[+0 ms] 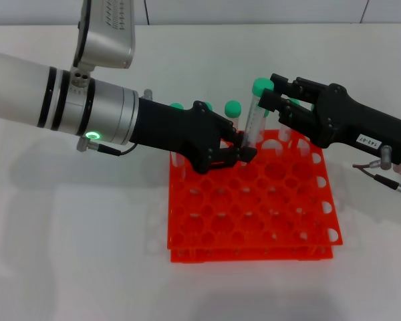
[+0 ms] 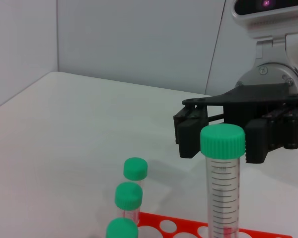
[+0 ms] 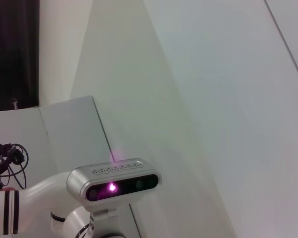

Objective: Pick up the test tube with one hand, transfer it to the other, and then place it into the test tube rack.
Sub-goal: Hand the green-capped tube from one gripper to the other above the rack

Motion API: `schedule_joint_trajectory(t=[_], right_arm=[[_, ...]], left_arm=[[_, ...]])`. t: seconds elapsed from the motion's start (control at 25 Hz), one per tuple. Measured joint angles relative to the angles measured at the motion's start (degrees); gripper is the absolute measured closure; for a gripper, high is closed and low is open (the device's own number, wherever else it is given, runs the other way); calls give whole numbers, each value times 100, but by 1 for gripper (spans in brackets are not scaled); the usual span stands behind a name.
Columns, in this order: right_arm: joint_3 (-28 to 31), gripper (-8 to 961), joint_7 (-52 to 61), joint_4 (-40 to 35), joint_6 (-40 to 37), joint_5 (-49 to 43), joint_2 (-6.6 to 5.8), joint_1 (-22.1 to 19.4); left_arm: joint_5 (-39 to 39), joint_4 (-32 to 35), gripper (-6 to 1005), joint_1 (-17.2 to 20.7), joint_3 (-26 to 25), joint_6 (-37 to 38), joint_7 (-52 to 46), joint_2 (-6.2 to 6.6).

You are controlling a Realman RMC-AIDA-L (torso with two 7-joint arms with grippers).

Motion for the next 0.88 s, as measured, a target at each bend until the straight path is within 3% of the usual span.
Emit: schedule_joint_trajectory(t=[0.16, 0.88], right_arm=[[0, 587, 0, -1, -16, -12, 0, 3], [-9, 588, -29, -9, -38, -17, 0, 9]], left_arm=[[7, -5, 799, 3, 1, 4, -14, 0], [20, 51, 789, -78, 316, -159, -344, 9]])
